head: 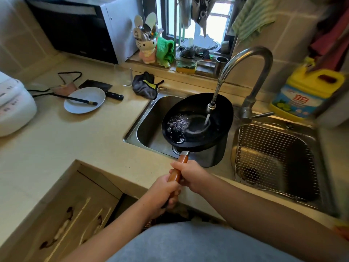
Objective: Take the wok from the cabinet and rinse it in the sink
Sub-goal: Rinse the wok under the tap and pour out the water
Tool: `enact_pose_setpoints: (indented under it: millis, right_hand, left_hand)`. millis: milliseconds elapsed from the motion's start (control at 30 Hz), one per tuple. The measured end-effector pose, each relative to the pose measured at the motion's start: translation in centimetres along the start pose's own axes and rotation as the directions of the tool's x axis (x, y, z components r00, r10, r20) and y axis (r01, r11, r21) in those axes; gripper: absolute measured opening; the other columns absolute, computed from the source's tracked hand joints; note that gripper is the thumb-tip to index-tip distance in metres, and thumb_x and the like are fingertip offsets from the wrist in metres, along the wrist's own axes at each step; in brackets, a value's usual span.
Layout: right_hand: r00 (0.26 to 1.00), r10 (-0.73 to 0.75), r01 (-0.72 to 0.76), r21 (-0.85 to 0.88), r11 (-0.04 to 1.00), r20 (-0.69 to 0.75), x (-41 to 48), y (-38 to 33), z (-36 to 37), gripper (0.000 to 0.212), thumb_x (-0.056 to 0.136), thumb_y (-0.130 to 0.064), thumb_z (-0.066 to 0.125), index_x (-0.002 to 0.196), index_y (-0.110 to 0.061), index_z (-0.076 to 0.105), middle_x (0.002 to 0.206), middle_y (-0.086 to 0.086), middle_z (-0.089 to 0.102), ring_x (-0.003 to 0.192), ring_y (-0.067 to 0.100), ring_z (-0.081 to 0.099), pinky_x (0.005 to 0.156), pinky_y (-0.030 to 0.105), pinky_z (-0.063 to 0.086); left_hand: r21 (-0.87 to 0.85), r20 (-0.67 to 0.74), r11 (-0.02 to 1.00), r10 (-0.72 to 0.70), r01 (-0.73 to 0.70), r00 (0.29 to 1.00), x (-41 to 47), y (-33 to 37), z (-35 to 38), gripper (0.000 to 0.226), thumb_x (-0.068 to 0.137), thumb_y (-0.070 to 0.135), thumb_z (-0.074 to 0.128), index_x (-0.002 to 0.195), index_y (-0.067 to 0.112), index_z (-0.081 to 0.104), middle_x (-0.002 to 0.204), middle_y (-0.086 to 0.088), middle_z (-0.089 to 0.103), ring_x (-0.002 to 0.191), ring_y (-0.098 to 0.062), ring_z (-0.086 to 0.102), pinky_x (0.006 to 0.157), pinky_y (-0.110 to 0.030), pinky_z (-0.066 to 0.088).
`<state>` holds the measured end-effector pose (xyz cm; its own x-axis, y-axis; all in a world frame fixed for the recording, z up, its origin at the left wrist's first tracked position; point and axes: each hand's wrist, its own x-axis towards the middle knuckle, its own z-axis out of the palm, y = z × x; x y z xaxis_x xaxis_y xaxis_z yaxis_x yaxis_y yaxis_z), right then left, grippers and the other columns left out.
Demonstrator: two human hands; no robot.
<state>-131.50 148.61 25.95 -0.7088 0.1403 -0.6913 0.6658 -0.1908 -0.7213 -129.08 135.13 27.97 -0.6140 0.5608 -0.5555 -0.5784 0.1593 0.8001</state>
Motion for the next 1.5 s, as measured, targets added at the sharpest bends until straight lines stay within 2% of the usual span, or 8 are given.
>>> enact_pose_setpoints:
  millis: [167, 600, 800, 967, 1200, 1300, 1433, 1500]
  right_hand:
    - [1.000, 0.001, -0.001, 0.011, 1.000, -0.020, 0.3, -0.2, -0.3, 0.021, 0.090, -0.021, 0.069, 0.104, -0.006, 0.062, 0.086, 0.008, 0.072, 0.075, 0.020, 0.069, 0.059, 0.031, 0.052]
    - [0.983, 0.092, -0.122, 0.191, 0.974, 0.156, -0.1, -1.0, -0.7, 0.004, 0.095, -0.006, 0.059, 0.091, -0.007, 0.057, 0.076, 0.007, 0.064, 0.073, 0.019, 0.064, 0.069, 0.037, 0.055]
    - [0.966, 0.072, -0.125, 0.205, 0.971, 0.248, -0.3, -2.2, -0.1, 0.008, 0.095, -0.002, 0.057, 0.087, -0.005, 0.056, 0.077, 0.009, 0.062, 0.076, 0.019, 0.061, 0.092, 0.044, 0.050]
    - [0.965, 0.055, -0.079, 0.083, 0.993, 0.255, 0.4, -2.7, 0.9, 0.016, 0.089, -0.013, 0.071, 0.095, -0.007, 0.059, 0.074, 0.007, 0.069, 0.061, 0.015, 0.071, 0.053, 0.033, 0.059]
    - [0.954, 0.106, -0.133, 0.080, 0.988, 0.279, 1.8, -2.9, 1.9, 0.014, 0.085, -0.009, 0.071, 0.089, -0.009, 0.057, 0.047, 0.000, 0.066, 0.044, 0.013, 0.067, 0.047, 0.031, 0.058]
    - [0.958, 0.122, -0.152, 0.098, 0.983, 0.259, 2.2, -3.3, 2.4, 0.012, 0.083, -0.008, 0.069, 0.087, -0.009, 0.057, 0.058, 0.005, 0.065, 0.048, 0.016, 0.065, 0.048, 0.030, 0.057]
    - [0.947, 0.154, -0.209, 0.177, 0.962, 0.284, 2.6, -3.8, 2.5, 0.014, 0.084, -0.009, 0.066, 0.096, -0.009, 0.058, 0.074, 0.008, 0.062, 0.061, 0.019, 0.064, 0.048, 0.026, 0.054]
    - [0.932, 0.159, -0.254, 0.273, 0.928, 0.326, 2.9, -4.2, 2.3, 0.004, 0.086, -0.010, 0.062, 0.089, -0.009, 0.060, 0.065, 0.006, 0.063, 0.052, 0.016, 0.064, 0.046, 0.020, 0.051]
  left_hand:
    - [-0.001, -0.016, 1.000, 0.024, -0.024, 1.000, 0.1, 0.6, 0.9, 0.018, 0.090, 0.002, 0.048, 0.108, 0.004, 0.051, 0.061, -0.002, 0.049, 0.042, -0.012, 0.038, 0.039, -0.022, 0.029]
    - [0.436, -0.244, 0.900, 0.142, -0.022, 0.959, 1.1, -0.4, 1.1, 0.023, 0.076, 0.009, 0.061, 0.098, 0.012, 0.059, 0.072, -0.006, 0.057, 0.054, -0.014, 0.055, 0.048, -0.026, 0.045]
    - [0.477, -0.292, 0.879, 0.177, -0.017, 0.940, 0.1, 1.1, 0.9, 0.015, 0.074, 0.010, 0.063, 0.086, 0.016, 0.060, 0.064, -0.002, 0.055, 0.049, -0.013, 0.052, 0.046, -0.027, 0.043]
    - [0.648, -0.278, 0.761, 0.205, 0.026, 0.939, -1.4, 2.7, 0.1, 0.015, 0.074, 0.017, 0.065, 0.086, 0.025, 0.060, 0.065, 0.002, 0.060, 0.049, -0.009, 0.054, 0.044, -0.024, 0.041]
    - [0.880, -0.357, 0.414, 0.250, 0.234, 0.900, -1.7, 5.7, 0.3, 0.017, 0.080, 0.023, 0.061, 0.093, 0.024, 0.050, 0.074, 0.006, 0.054, 0.064, -0.010, 0.055, 0.048, -0.024, 0.036]
    - [0.903, -0.379, 0.311, 0.252, 0.296, 0.891, -1.3, 6.5, 0.6, 0.021, 0.084, 0.024, 0.058, 0.103, 0.020, 0.053, 0.075, 0.006, 0.049, 0.072, -0.018, 0.054, 0.057, -0.027, 0.039]
    - [0.899, -0.397, 0.297, 0.241, 0.322, 0.886, -0.8, 7.5, 0.9, 0.028, 0.084, 0.022, 0.055, 0.111, 0.014, 0.055, 0.085, 0.001, 0.056, 0.084, -0.025, 0.063, 0.064, -0.031, 0.046]
    - [0.828, -0.399, 0.490, 0.178, 0.271, 0.899, -0.2, 8.5, 0.7, 0.024, 0.084, 0.020, 0.056, 0.107, 0.011, 0.057, 0.083, -0.005, 0.060, 0.076, -0.026, 0.064, 0.063, -0.035, 0.052]
